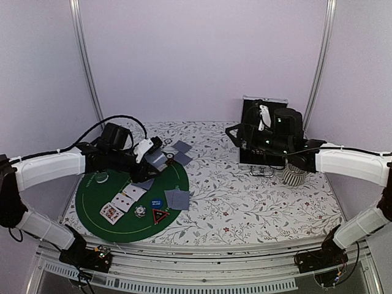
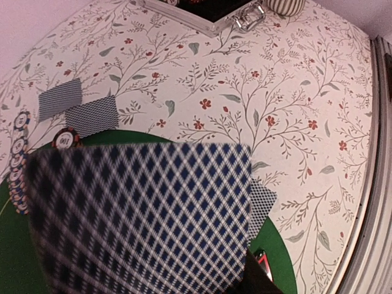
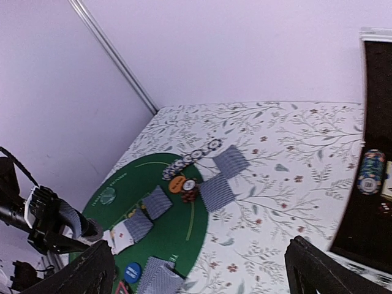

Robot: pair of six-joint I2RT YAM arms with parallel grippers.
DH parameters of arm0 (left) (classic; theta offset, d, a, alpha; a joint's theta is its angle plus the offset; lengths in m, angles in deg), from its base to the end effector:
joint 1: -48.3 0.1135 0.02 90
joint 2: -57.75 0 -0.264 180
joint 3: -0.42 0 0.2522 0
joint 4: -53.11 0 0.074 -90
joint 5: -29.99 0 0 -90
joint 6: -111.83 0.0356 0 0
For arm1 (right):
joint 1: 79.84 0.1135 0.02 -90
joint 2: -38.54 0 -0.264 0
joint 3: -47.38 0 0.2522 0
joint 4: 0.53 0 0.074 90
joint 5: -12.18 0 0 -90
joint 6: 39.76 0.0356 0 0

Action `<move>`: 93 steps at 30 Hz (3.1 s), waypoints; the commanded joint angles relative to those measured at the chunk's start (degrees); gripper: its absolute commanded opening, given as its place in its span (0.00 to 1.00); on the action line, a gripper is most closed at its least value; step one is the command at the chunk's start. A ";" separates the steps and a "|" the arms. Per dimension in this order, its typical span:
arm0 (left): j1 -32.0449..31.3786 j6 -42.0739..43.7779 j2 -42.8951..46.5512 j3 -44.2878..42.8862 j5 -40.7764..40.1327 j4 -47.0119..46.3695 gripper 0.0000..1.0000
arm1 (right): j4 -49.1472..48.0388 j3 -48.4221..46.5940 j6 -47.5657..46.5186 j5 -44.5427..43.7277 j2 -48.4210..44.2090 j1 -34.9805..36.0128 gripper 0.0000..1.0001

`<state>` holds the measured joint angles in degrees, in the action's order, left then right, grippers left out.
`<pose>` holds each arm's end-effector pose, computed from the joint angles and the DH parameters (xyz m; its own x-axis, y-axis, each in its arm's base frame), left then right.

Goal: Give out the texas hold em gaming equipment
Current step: Place the face-down deck piles at the center of the board, then reset both arms

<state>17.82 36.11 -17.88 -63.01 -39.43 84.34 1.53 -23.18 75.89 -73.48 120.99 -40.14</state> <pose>0.2340 -0.1523 0.2422 -0.4028 0.5050 -0.7634 0.8195 0.5704 -0.0551 0.2586 0.2182 0.2969 -0.4674 0.1730 -0.8670 -0.5448 0.7160 0.4366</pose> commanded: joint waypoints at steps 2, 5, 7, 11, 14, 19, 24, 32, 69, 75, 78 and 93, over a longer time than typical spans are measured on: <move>-4.29 0.32 -10.33 -7.91 2.84 -0.69 0.33 | 10.28 3.89 -11.26 0.72 -8.70 -1.65 0.99; -6.34 2.69 -17.01 -13.72 4.00 -0.65 0.35 | 14.00 3.47 -16.11 11.73 -9.74 -3.47 0.99; -6.69 3.88 -21.82 -17.90 4.83 -0.59 0.36 | 15.86 3.60 -15.50 13.83 -10.09 -4.60 0.99; -6.92 5.86 -33.80 -31.33 4.47 5.56 0.37 | 17.63 4.55 -15.28 15.18 -10.14 -5.95 0.99; -7.74 7.51 -43.39 -39.86 3.62 10.60 0.39 | 18.50 5.12 -15.19 14.75 -10.11 -6.94 0.99; -8.69 9.64 -52.84 -48.30 2.79 14.86 0.43 | 19.45 6.56 -12.46 14.40 -11.52 -11.31 0.99; -9.83 11.94 -57.45 -52.18 2.32 17.23 0.54 | 19.78 8.02 -12.16 14.60 -12.05 -12.76 0.99; -11.00 17.37 -61.40 -56.01 2.23 23.02 0.75 | 20.68 7.68 -12.14 14.54 -11.97 -12.89 0.99; 9.44 -15.49 -3.95 -8.32 2.76 -28.83 0.98 | 6.29 21.36 -8.05 31.66 -26.30 -51.00 0.99; 18.63 -18.31 8.22 8.63 -19.47 -35.91 0.98 | -1.55 27.03 -6.92 31.52 -28.06 -57.01 0.99; 19.25 -18.52 12.59 15.53 -30.84 -39.53 0.98 | -4.17 28.86 -6.89 30.15 -28.15 -57.61 0.99; 19.33 -10.00 13.30 41.94 -51.84 -76.68 0.98 | -34.71 51.62 -11.35 9.83 -35.23 -57.61 0.99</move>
<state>36.75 21.86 -1.27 -23.96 -86.45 21.87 -19.37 24.34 66.05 -57.96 83.96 -97.60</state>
